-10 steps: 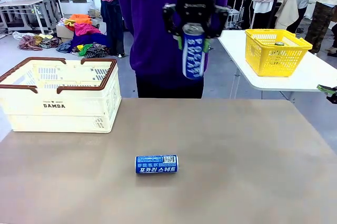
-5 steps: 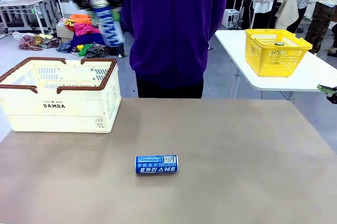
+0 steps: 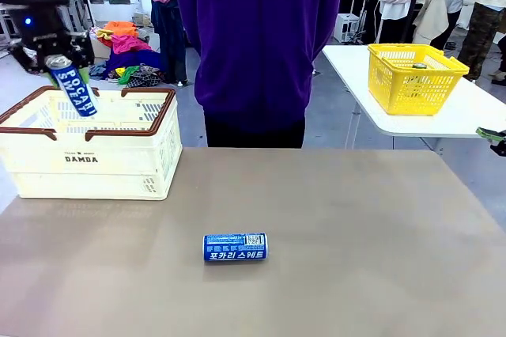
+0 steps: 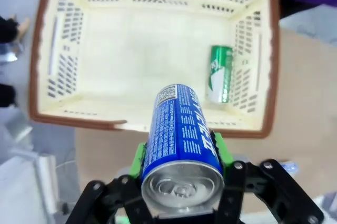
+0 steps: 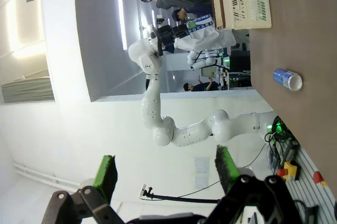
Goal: Place the drinks into the Shopping basket.
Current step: Pick up one drink and place it into the Shopping basket.
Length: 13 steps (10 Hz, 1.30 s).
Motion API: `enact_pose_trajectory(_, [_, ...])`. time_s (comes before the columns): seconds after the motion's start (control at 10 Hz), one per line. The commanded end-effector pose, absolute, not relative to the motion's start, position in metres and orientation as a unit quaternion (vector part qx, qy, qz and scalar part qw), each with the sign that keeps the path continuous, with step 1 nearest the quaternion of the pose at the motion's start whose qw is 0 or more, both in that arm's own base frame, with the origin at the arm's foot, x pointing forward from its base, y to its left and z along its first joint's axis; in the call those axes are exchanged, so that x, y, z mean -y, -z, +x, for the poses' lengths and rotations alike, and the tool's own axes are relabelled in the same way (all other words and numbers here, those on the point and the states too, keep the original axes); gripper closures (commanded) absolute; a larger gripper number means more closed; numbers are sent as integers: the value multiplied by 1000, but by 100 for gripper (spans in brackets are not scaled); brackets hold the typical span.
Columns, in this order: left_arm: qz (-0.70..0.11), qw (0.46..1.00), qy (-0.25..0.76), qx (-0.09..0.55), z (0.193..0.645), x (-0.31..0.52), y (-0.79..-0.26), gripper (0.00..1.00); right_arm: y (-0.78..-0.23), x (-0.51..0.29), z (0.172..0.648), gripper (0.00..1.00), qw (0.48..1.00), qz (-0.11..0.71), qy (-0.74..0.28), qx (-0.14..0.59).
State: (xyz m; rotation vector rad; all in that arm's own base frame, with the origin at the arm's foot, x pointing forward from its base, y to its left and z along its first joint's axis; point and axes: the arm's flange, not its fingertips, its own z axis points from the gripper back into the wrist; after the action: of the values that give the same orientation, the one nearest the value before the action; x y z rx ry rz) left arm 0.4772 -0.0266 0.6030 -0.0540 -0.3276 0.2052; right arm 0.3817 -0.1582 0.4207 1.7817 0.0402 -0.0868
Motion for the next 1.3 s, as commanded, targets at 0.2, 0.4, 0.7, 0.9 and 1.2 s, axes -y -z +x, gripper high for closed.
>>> enact_pose_trajectory(0.2, [-16,985,-75,156,479,42,-620,100,-426,161,382,0,622,781,45,-21])
enact_pose_trajectory(0.4, [-16,985,-75,156,479,42,-620,100,-426,161,382,0,622,781,45,-21])
enact_pose_trajectory(0.7, [-17,984,-22,176,516,48,-603,100,-426,161,382,0,622,781,45,-21])
enact_pose_trajectory(0.9, [-5,984,10,178,527,47,-582,100,-426,161,382,0,622,781,45,-21])
enact_pose_trajectory(1.2, [4,987,21,161,544,49,-542,100,-426,161,382,0,622,781,45,-21])
